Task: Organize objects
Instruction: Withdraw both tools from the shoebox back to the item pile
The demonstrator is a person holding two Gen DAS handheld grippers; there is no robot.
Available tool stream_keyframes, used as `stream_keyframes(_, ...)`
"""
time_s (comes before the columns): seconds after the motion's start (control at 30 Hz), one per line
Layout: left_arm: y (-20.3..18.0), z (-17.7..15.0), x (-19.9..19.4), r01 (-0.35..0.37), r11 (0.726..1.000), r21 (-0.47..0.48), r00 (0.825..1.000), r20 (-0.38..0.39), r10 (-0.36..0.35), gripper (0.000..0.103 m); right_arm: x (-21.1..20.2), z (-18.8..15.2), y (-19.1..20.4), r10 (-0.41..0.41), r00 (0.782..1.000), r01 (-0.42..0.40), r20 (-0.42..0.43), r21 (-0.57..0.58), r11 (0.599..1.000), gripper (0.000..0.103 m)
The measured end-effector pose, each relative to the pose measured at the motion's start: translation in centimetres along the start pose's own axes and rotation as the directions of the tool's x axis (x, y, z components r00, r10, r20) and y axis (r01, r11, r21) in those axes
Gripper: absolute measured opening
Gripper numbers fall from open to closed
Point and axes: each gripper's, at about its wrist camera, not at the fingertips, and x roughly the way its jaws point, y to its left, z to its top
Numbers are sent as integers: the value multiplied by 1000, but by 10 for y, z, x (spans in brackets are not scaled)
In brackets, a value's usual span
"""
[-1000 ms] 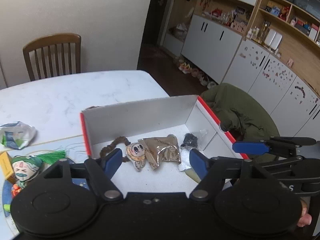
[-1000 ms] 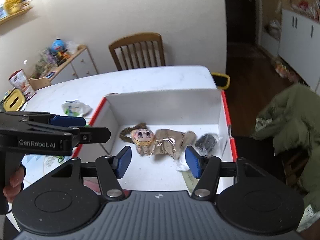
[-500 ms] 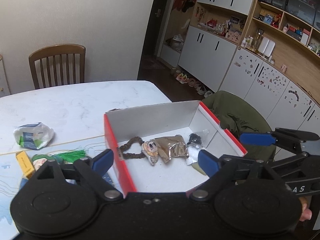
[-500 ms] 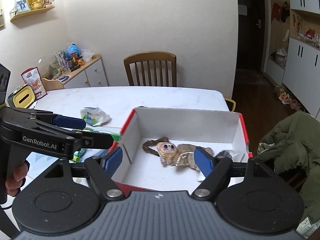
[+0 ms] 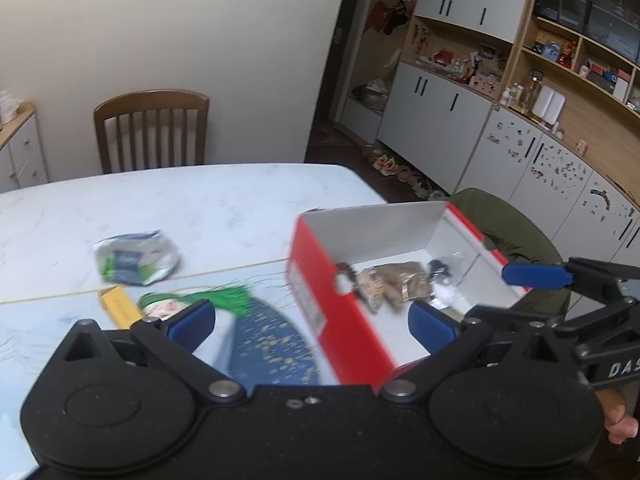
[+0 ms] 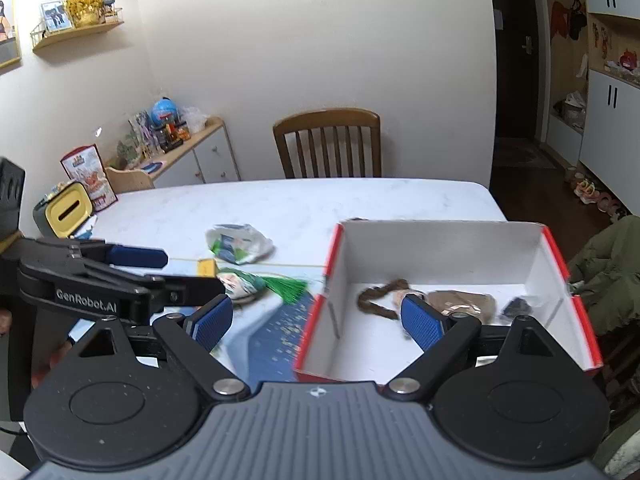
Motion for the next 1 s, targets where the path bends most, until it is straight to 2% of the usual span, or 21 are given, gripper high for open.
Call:
stream_keyframes(0.4,71,-24,-6,-51,998,-33,998,-47,49,103,29,-2,58,10,999,-9,37,-18,1000,95)
stream_keyframes(0.63,98,-39,-1,-72,997,-18,996,-48,71,103,53,-4,84,-58,998,58,-6,-27,998,95)
stream_keyframes(0.83,114,-51,13,-68,997,-21,996,-54,67,103,75,1,95,-41,997,41,-60,-10,999,95)
stream_keyframes(1.0,123,-61,29,-85,996,-9,995,-59,84,103,98,8,101,-75,993,70,-91,-50,996,95)
